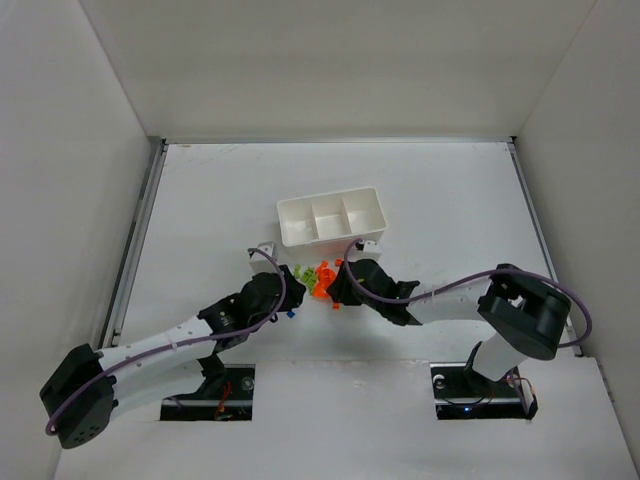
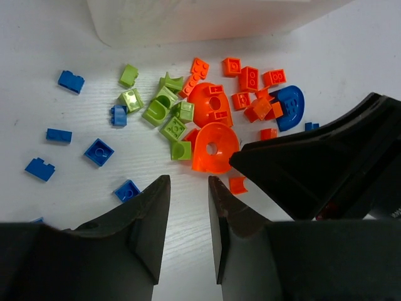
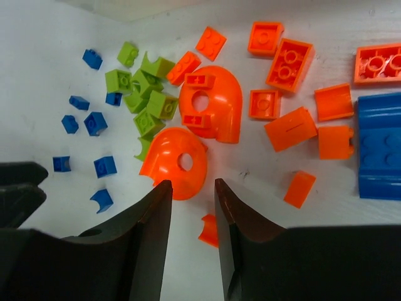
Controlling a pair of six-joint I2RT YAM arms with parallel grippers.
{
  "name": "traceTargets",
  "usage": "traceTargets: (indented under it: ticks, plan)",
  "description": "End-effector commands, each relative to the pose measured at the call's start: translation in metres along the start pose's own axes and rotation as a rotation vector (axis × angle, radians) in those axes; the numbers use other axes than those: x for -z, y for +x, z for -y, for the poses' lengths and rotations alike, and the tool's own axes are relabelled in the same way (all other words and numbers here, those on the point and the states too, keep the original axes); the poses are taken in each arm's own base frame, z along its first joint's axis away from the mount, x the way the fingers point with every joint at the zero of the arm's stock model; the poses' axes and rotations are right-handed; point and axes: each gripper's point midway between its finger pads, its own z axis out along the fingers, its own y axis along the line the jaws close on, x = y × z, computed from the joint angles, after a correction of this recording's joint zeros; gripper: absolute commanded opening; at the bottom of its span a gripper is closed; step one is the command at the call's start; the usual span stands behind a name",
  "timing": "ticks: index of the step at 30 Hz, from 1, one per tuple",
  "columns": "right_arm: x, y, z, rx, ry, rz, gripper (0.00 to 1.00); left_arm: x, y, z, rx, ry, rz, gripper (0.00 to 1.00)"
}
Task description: Sort the legos into containers by color
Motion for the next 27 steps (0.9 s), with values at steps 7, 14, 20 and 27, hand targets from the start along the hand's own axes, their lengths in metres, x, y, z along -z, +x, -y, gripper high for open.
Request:
traceTargets:
  ticks: [7,14,20,27]
  plan:
    - [-0.02,-0.018,-0.013,-0.09,-0.09,0.035,0.25,-0.01,-0.004,0.004,0.039,-0.026,0.014,0.26]
    - [0.001,-0.031,-0.005,-0.107,-0.088,0.082,0.06,-0.019,-0.002,0.003,0.04,-0.059,0.005,0.26]
    - [0.044,-0.064,0.012,-0.084,-0.04,0.189,0.06,-0.031,0.001,0.014,0.017,-0.048,-0.01,0.26]
    - [0.076,-0.136,0.016,-0.027,-0.025,0.36,0.06,-0.04,0.011,0.018,-0.083,-0.08,-0.021,0.26]
